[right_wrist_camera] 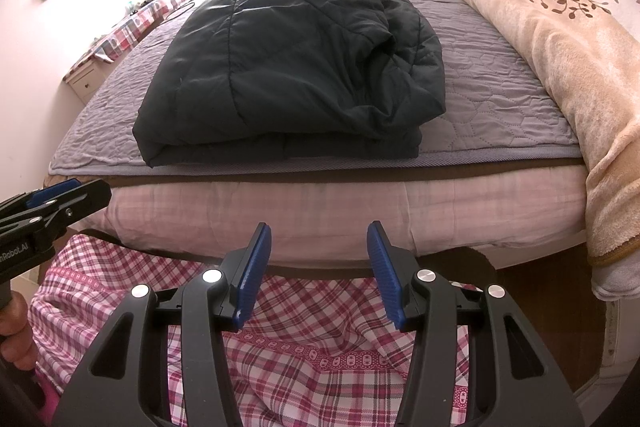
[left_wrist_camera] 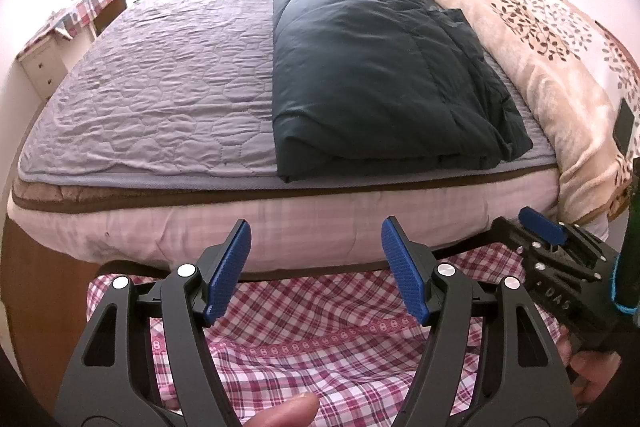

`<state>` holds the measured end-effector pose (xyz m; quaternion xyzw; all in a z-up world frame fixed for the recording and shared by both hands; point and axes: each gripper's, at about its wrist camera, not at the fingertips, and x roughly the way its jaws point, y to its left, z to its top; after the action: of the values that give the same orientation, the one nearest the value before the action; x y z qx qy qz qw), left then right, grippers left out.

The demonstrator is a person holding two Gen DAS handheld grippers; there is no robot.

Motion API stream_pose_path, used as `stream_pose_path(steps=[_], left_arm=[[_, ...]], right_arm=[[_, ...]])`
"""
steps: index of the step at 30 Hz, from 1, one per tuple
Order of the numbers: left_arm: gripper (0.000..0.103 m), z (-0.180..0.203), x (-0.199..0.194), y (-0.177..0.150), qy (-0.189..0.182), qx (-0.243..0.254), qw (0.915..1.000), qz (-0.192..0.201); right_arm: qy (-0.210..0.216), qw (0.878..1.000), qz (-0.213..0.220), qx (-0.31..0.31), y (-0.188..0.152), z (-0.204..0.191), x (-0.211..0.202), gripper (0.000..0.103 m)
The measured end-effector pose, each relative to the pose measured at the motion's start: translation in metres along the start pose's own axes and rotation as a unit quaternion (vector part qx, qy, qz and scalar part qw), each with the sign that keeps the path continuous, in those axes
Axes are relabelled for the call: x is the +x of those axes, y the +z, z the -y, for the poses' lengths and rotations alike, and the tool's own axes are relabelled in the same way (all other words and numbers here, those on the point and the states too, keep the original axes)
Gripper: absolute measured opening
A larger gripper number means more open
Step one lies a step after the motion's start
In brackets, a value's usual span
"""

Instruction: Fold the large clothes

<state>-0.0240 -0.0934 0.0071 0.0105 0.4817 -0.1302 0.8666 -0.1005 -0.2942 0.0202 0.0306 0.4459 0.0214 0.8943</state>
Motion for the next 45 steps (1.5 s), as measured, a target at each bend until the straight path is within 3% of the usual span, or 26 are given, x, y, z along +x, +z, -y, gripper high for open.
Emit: stream_pose_path(steps=[5,6,11,13,16,21,24,28,30,34,37,40,45], left_arm=[[0.067,-0.015,-0.008,0.018,-0.021,-0.01,0.9996,0.018],[0.067,-0.022,-0.009,0.025,-0.033,-0.017,0.9991,0.02],[0.086,-0.044,-0.001,0.058,-0.082,-0.051,0.995,0.025],[0.091,-0.048,0.01,0.072,-0.106,-0.06,0.9925,0.015],[0.093,-0.048,0.03,0.088,-0.114,-0.066,0.9912,0.003],[0.094,-0.04,0.068,0.113,-0.142,-0.057,0.9879,-0.023],[0.096,-0.036,0.092,0.121,-0.153,-0.048,0.9862,-0.039],[0.099,-0.036,0.119,0.124,-0.188,-0.049,0.9793,-0.056],[0.099,-0.037,0.126,0.123,-0.196,-0.043,0.978,-0.057],[0.093,-0.036,0.123,0.125,-0.2,-0.006,0.9792,-0.031],[0.081,-0.039,0.115,0.131,-0.185,0.023,0.9825,-0.002],[0.077,-0.06,0.115,0.149,-0.174,0.016,0.9846,0.014],[0.076,-0.109,0.119,0.179,-0.132,-0.004,0.9907,0.035]], right_arm=[[0.001,0.999,0.035,0.016,0.013,0.008,-0.016,0.05],[0.0,0.999,0.039,0.02,0.016,0.01,-0.018,0.055],[0.006,0.996,0.074,0.054,0.049,0.028,-0.029,0.064],[0.012,0.995,0.077,0.06,0.067,0.034,-0.027,0.075],[0.029,0.995,0.066,0.066,0.099,0.044,-0.016,0.079],[0.017,0.996,0.039,0.074,0.139,0.058,0.021,0.084],[0.014,0.996,0.008,0.082,0.15,0.068,0.05,0.085],[0.036,0.994,-0.027,0.104,0.146,0.08,0.084,0.097],[0.069,0.989,-0.048,0.123,0.138,0.085,0.099,0.097],[0.186,0.958,-0.086,0.2,0.12,0.096,0.125,0.091],[0.199,0.962,-0.074,0.172,0.123,0.078,0.121,0.076],[0.205,0.966,-0.064,0.145,0.133,0.052,0.12,0.066],[0.2,0.973,-0.054,0.104,0.161,-0.011,0.133,0.062]])
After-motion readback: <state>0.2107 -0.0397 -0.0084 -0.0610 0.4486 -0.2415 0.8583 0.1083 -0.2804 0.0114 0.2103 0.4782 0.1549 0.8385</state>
